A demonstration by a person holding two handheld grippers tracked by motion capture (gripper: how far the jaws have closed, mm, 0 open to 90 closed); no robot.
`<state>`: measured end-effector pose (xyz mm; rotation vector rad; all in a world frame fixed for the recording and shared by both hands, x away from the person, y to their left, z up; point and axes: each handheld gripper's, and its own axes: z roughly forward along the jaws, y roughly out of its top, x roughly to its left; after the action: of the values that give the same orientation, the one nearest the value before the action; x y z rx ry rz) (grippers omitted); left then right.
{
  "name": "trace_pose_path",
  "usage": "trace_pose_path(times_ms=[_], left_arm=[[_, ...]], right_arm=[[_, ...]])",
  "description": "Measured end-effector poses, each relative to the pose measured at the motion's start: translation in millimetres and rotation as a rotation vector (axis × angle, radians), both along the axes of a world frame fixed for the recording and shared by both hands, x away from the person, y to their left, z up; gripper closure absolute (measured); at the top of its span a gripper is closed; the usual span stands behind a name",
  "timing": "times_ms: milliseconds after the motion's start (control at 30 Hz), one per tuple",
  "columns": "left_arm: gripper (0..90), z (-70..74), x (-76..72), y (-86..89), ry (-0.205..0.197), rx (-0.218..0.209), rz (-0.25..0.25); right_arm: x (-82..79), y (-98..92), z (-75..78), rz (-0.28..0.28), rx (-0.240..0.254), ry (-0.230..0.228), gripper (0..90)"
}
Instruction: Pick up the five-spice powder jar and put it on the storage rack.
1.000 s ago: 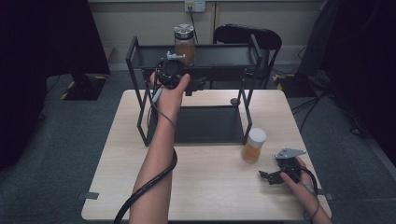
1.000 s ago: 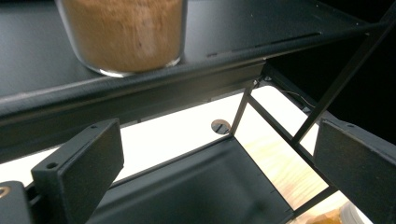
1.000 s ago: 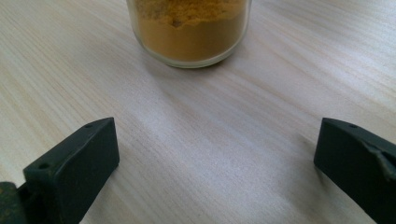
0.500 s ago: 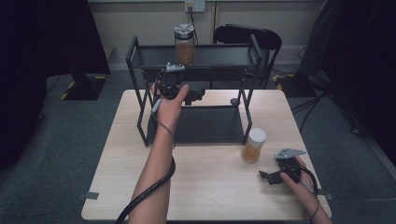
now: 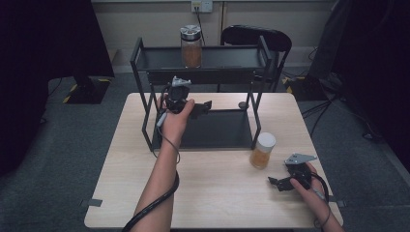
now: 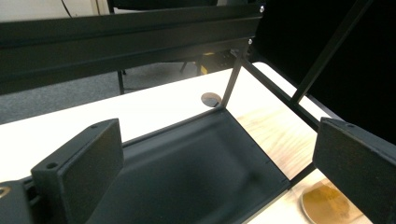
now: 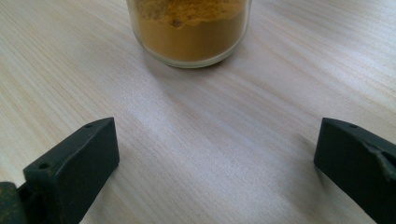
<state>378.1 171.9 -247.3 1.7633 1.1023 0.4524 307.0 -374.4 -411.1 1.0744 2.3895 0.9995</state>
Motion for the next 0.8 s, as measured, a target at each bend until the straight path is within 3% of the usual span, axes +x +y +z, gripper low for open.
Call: trace_pose_path(times_ms=[800], left_arm=[[1.6, -45.4, -9.5, 8.6, 0.037, 0.002, -0.038]], right_arm=[[-0.3, 0.0, -0.1, -0.001, 0.001, 0.000, 0.0]])
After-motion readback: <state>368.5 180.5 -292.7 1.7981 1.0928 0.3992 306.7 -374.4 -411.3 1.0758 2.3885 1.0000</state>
